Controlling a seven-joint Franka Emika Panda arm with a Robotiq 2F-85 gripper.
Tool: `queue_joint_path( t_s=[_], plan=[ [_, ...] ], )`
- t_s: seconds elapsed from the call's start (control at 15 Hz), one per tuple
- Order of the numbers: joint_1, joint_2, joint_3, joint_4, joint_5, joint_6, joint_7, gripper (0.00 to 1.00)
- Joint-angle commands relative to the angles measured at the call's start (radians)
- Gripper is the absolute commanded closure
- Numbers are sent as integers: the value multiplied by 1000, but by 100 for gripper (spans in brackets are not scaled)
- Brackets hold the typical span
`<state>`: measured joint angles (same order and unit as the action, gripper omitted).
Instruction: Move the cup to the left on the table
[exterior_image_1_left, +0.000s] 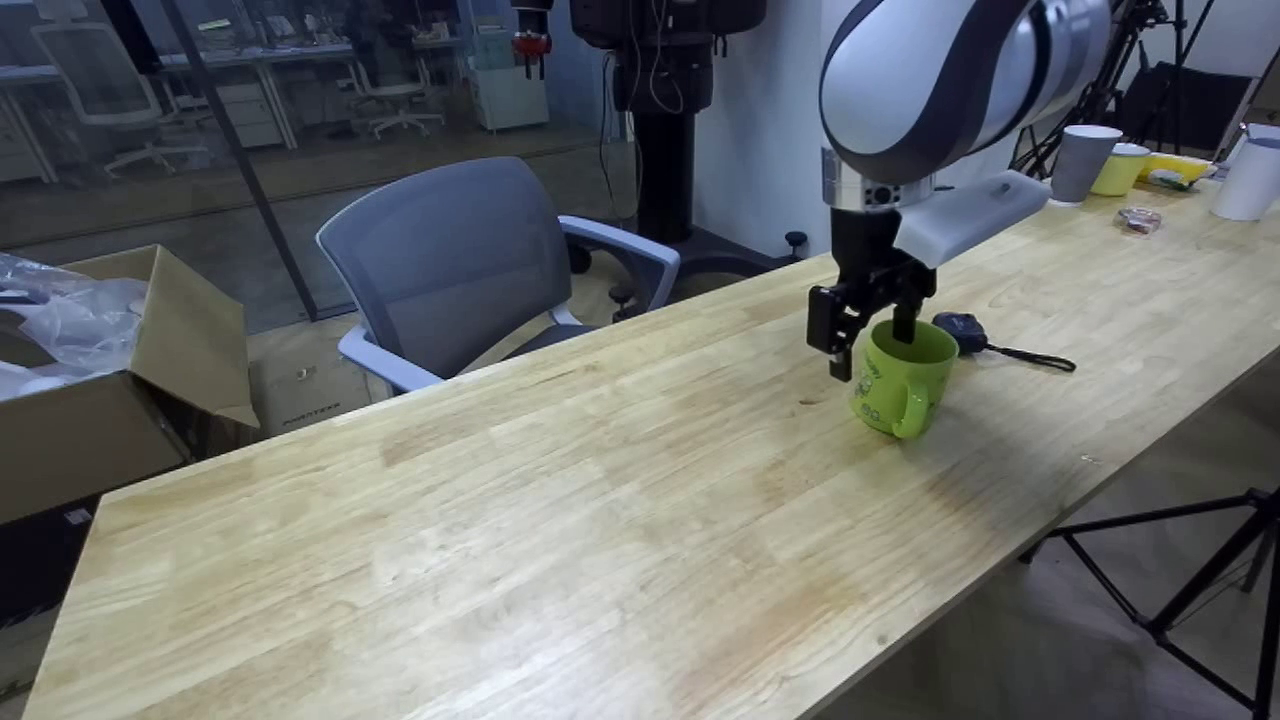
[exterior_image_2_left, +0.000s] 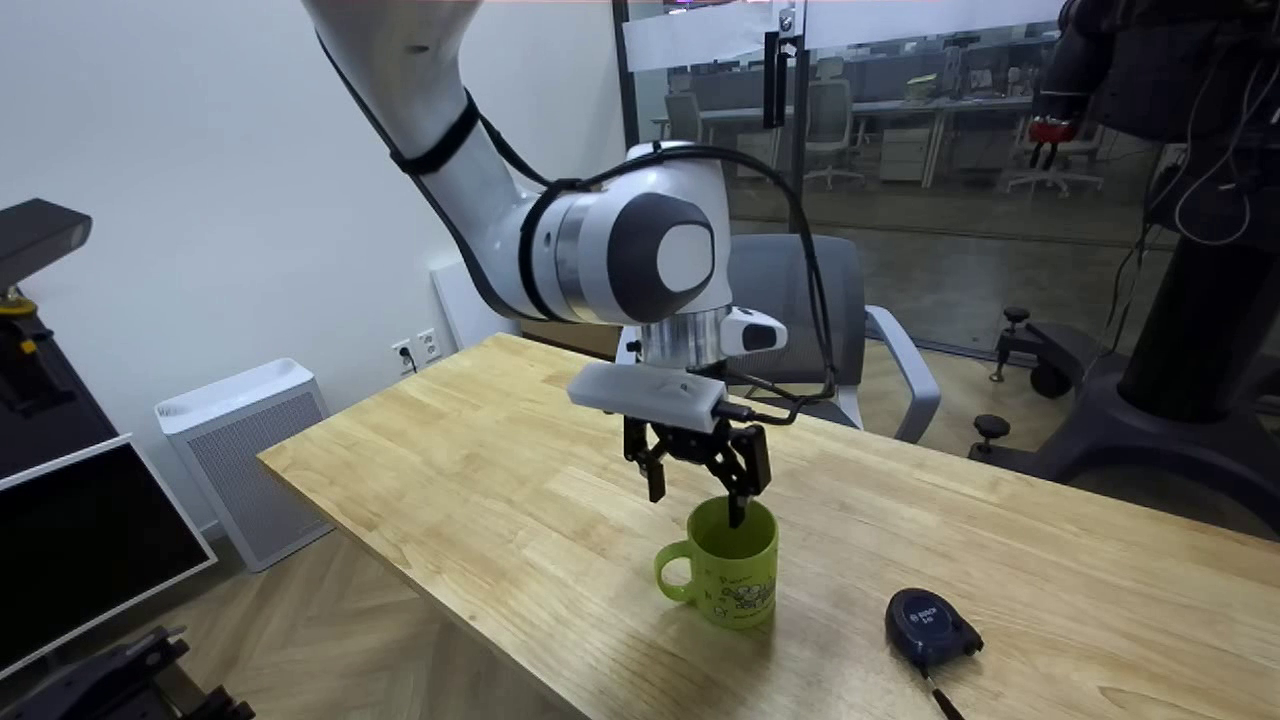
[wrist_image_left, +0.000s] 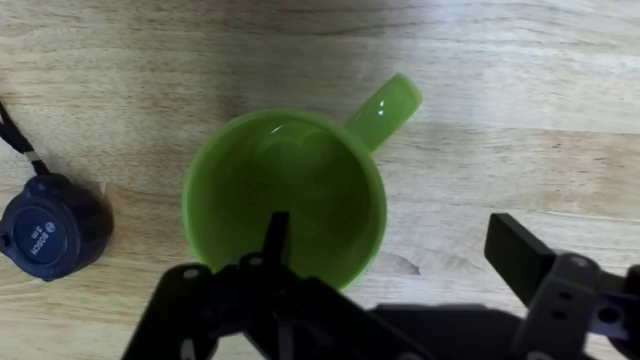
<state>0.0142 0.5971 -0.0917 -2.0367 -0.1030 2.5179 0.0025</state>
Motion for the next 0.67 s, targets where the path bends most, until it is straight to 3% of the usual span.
queue_joint_path(
  t_s=[0.0,0.07,0.2,0.6],
  plan=[
    [10,-3,-13,-13,-18,27,46,0],
    [7,-3,-12,-14,-15,30,42,25],
    [10,-1,-17,-16,-19,35,45,32],
    [15,5,-26,-17,-27,29,48,75]
  ],
)
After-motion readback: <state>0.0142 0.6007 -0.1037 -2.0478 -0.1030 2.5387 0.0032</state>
